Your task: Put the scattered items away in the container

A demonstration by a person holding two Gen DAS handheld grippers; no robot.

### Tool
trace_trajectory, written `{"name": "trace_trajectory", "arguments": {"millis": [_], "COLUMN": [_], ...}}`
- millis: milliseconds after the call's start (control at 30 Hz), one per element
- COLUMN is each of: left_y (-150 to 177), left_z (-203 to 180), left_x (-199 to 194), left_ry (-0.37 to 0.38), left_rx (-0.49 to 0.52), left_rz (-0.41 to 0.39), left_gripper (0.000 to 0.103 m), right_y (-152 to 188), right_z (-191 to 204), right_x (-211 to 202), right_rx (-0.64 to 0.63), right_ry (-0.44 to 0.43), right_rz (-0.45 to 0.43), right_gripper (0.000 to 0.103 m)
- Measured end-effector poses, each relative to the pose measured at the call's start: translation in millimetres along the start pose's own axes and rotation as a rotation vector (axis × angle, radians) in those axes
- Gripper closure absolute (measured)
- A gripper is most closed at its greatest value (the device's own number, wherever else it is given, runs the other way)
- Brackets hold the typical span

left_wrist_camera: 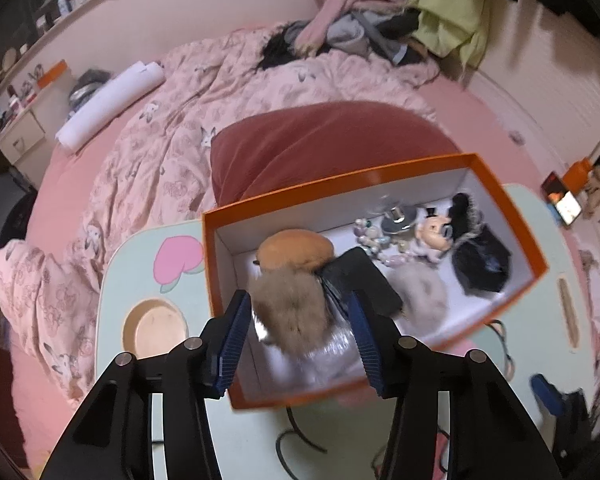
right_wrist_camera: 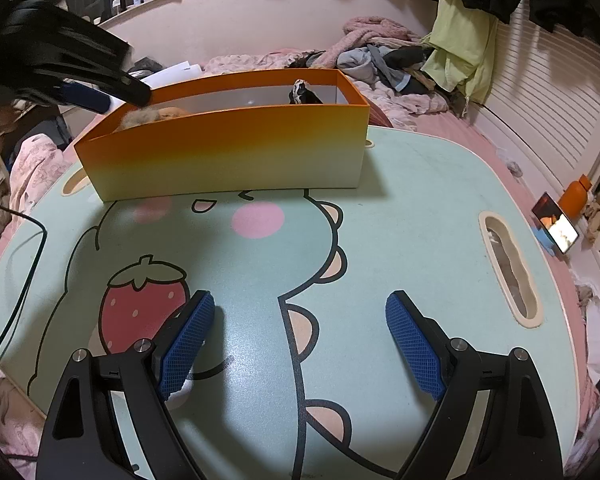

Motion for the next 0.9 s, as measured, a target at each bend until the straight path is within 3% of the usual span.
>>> {"name": "trace_trajectory", "arguments": {"millis": [133,200,233,267,367,567,733,900], "left_y": [6,7,8,8,2,-11,18,64], "left_z": [-5,-6,-5,-5,-8,-14,-38,-50], "left_x": [27,31,31,30,16,-59,-96,-66], "left_ry": [-0.028,0.036,0.054,0.058,0.078,0.19,0.321,0.362], "left_rx": [0.008,-0.054,-0.074,-0.08,-0.075,-0.083,-0.051,-0.047], "left_rz": [0.072,0.056,0.062,0.064,0.015,-0.158,-0.212,-0.148], "left_gripper": [0.055,0.062,0.071,0.071,0.071,0.071,0.071,0.071], "right_y": [-1,-1,-2,-2,-2,-2,-3,-2], "right_z": [2,0,-2,-2,-1,-2,-1,-1], "right_x": [0,3,4,3,3,3,3,2], "right_rx": [0.001,0.004,0.004,0.005,0.005,0.006,0.006,0.005], "right_ry": [-0.003,-0.007,-0.01,-0.011,-0.01,-0.013,-0.013,-0.013], "right_rz": [-0.001,-0.001,-0.001,-0.002,-0.001,-0.001,-0.001,-0.001], "right_gripper": [0.016,0.015,0.015,0.015,0.015,0.015,0.015,0.015]}}
Point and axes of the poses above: each gripper's, at about its wrist camera, not at the fingertips, and x roughly the way its jaws point, z to its left, y to its underside, the point moved 9 cm from there along x, roughly the way its jaws point, and after that the axes turned 5 degrees about x, right-handed, at the moved point
